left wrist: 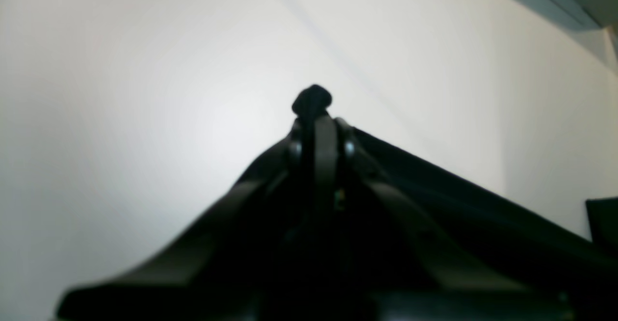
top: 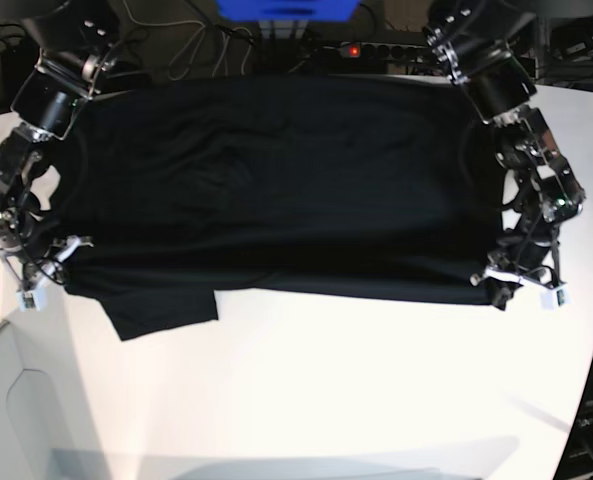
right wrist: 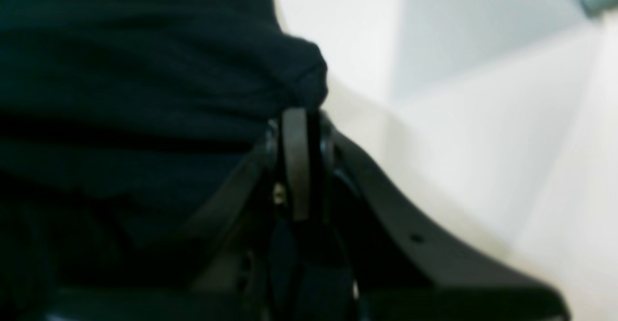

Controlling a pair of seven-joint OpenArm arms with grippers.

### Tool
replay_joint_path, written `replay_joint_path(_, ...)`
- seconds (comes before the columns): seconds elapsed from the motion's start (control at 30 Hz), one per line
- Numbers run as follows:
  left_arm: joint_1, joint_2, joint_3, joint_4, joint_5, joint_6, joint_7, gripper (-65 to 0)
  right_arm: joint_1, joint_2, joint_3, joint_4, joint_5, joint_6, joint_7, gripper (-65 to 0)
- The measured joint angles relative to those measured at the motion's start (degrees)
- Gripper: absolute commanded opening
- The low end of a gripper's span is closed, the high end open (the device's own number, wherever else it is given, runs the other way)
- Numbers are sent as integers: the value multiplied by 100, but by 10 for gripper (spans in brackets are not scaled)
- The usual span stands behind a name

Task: Fold the T-shirt properly
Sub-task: 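Carry the held hem over the shirt toward the shoulder edge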

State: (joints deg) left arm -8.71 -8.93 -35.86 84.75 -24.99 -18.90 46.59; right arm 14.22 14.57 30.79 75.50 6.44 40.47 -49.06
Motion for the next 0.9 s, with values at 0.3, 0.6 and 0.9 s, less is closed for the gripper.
replay_joint_path(0.3,1038,122,74,1010,-11,-22,-4,-649,-284,-15,568,11,37,0,-28,-650)
replay_joint_path(0.6,1547,120,72,2000,-85,-46,-39,-649,-376,-61,1003,483,133,2,-162,-650)
replay_joint_path(0.9,1762,435,-557,2149,-96,-76,-68,-649,-651,-352,901,1679,125,0,-435,-650)
